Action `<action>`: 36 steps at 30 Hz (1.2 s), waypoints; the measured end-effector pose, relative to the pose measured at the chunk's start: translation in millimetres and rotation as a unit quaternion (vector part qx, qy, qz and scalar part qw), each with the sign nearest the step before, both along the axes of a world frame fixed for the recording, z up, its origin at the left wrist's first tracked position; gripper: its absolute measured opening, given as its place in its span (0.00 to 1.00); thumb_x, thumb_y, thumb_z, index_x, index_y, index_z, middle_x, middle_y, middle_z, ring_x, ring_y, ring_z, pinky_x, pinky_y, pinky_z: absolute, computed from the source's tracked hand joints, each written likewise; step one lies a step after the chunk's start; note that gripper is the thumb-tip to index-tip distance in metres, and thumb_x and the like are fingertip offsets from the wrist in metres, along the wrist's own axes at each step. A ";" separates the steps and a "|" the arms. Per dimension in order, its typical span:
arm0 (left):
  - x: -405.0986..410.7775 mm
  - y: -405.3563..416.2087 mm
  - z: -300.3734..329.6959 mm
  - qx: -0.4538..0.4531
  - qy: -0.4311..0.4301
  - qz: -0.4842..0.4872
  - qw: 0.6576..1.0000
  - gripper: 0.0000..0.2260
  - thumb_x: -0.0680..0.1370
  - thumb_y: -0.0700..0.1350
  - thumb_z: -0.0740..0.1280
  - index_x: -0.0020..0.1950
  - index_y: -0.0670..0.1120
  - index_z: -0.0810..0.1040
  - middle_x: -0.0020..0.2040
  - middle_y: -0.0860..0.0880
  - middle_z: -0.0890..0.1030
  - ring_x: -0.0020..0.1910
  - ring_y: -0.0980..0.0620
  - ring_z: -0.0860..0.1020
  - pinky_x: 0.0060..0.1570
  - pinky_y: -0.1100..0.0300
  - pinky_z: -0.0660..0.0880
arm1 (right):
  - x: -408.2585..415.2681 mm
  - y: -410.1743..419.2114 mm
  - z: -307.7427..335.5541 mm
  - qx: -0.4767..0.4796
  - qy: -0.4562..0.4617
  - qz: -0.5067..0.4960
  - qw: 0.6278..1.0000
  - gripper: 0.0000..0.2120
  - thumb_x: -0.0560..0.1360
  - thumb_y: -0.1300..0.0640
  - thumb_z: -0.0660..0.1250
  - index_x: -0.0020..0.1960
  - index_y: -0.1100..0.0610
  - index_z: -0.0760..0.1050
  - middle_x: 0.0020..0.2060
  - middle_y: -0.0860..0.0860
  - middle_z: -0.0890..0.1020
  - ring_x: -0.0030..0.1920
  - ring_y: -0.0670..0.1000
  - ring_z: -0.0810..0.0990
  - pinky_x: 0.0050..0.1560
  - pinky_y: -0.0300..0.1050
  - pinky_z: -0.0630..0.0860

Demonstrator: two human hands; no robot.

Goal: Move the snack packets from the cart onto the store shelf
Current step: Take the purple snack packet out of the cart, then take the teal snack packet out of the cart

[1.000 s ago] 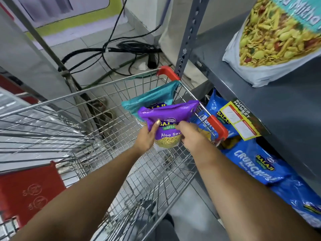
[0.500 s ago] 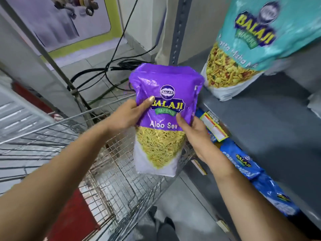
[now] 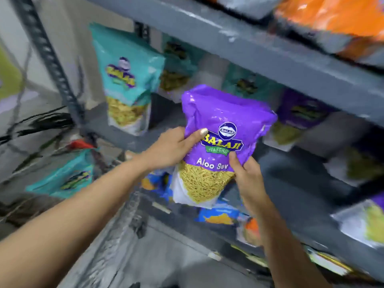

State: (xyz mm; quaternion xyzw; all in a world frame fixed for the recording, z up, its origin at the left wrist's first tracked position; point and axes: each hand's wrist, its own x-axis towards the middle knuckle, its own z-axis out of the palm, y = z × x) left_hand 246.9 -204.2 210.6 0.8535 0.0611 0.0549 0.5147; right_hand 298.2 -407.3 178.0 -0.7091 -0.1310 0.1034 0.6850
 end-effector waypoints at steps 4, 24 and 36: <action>62.4 -96.8 8.4 0.008 0.008 -0.055 0.998 0.24 0.80 0.60 0.56 0.41 0.40 0.77 0.42 0.37 0.82 0.48 0.36 0.79 0.51 0.49 0.75 | 33.9 -92.7 12.4 -0.024 -0.054 -0.107 0.993 0.11 0.81 0.64 0.62 0.60 0.53 0.77 0.48 0.37 0.85 0.45 0.32 0.83 0.48 0.28 0.77; 121.5 -211.2 -56.9 -0.166 -0.027 -0.112 0.979 0.24 0.77 0.46 0.68 0.72 0.46 0.69 0.61 0.43 0.80 0.61 0.51 0.79 0.63 0.62 0.72 | 35.6 -148.6 -40.2 -0.114 -0.240 -0.420 0.868 0.33 0.79 0.60 0.68 0.76 0.73 0.57 0.76 0.68 0.61 0.78 0.61 0.60 0.79 0.47 0.55; -137.9 102.1 -180.7 -0.075 0.066 0.350 0.931 0.05 0.77 0.37 0.66 0.46 0.42 0.82 0.40 0.43 0.83 0.38 0.50 0.80 0.43 0.57 0.77 | -75.9 145.5 -109.9 -0.174 -0.182 0.116 0.961 0.08 0.75 0.58 0.70 0.44 0.62 0.84 0.37 0.47 0.82 0.41 0.51 0.80 0.45 0.42 0.74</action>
